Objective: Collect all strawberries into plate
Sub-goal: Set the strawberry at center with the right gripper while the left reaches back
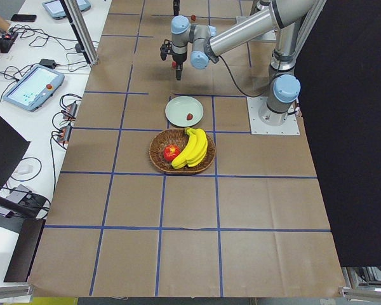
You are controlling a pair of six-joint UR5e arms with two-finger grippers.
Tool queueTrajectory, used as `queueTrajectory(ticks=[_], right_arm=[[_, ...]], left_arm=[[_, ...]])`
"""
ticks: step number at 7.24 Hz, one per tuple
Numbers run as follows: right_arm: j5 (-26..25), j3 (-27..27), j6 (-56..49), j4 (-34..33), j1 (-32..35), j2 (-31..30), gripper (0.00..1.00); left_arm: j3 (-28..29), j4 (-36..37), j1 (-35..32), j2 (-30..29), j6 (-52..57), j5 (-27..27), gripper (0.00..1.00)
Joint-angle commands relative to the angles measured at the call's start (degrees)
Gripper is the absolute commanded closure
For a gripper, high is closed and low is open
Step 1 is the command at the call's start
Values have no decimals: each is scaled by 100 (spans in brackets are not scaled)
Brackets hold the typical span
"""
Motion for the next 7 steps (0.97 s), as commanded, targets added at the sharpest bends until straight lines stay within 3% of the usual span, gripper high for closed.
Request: queueTrajectory(ticks=[1,3,4,7], right_arm=[[-20,1197,-1669,-530,-1316,-833,0],[59,2086,-3032,-1584,-2275,-986,0],[181,2395,-3378,-1997,-2619,-942,0],[411,2732,-3505,-2517,-2763,-575,1]], left_arm=[[831,53,-725,-763,-851,-142,1],[1388,332,-930,-1546,-952,-142,1],[1329,526,-939,-1637,-908,-160,0],[1258,528,-931,-1681,-890,-177,2]])
